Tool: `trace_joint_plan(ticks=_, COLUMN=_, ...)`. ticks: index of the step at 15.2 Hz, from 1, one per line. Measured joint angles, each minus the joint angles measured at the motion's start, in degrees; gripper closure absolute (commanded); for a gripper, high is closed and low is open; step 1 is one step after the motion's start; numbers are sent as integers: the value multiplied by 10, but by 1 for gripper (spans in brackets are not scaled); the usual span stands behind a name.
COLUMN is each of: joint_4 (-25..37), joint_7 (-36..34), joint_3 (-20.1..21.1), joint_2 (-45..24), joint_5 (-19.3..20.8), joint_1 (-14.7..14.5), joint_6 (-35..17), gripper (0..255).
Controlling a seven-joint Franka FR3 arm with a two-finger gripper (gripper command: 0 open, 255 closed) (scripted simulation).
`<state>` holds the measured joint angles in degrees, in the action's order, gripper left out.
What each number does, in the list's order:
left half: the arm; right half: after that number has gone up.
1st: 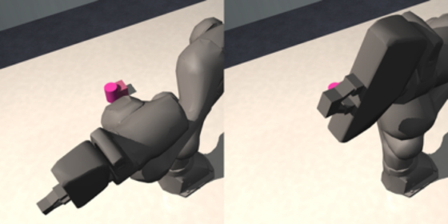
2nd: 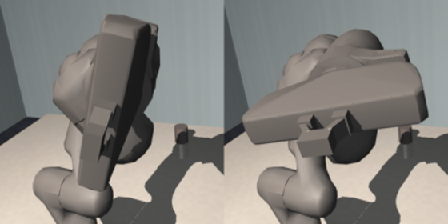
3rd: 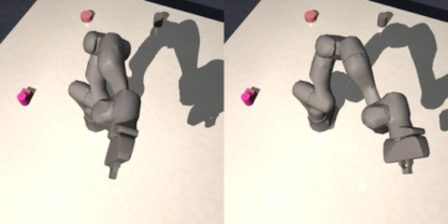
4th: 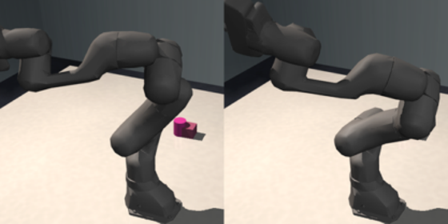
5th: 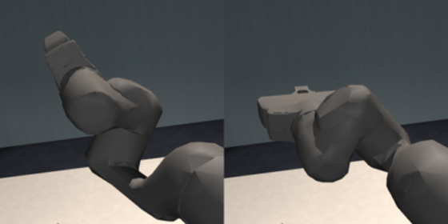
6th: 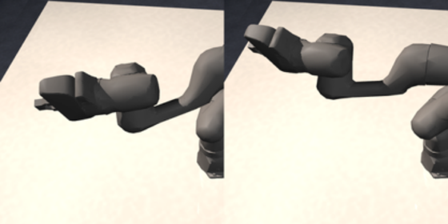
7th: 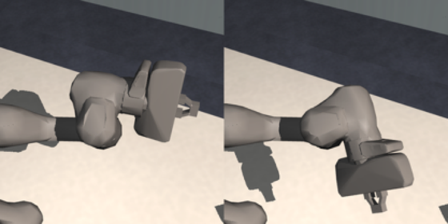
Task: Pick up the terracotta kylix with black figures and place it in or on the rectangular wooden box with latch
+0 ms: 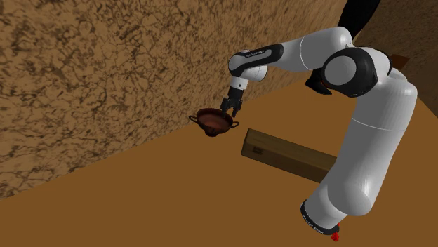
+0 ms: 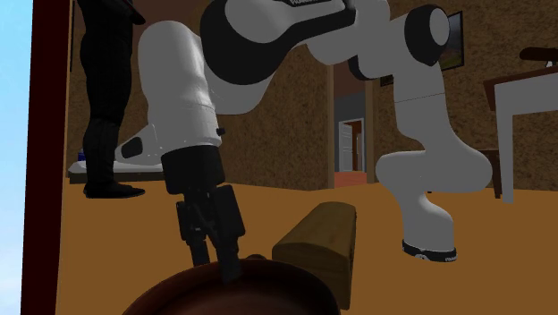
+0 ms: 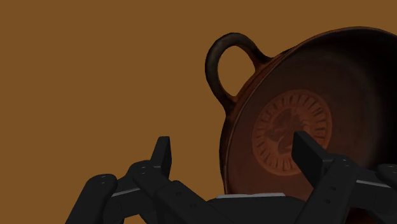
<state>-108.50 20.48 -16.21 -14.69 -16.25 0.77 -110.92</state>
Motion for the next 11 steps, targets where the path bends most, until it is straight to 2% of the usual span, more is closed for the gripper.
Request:
trace_joint_plan(ticks=1, joint_4=0, joint_7=0, joint_3=0, joint_2=0, joint_5=0, joint_1=0, joint_6=0, gripper=255)
trace_joint_plan(ticks=11, joint_4=0, joint_7=0, joint_3=0, joint_2=0, joint_5=0, joint_1=0, joint_6=0, gripper=255)
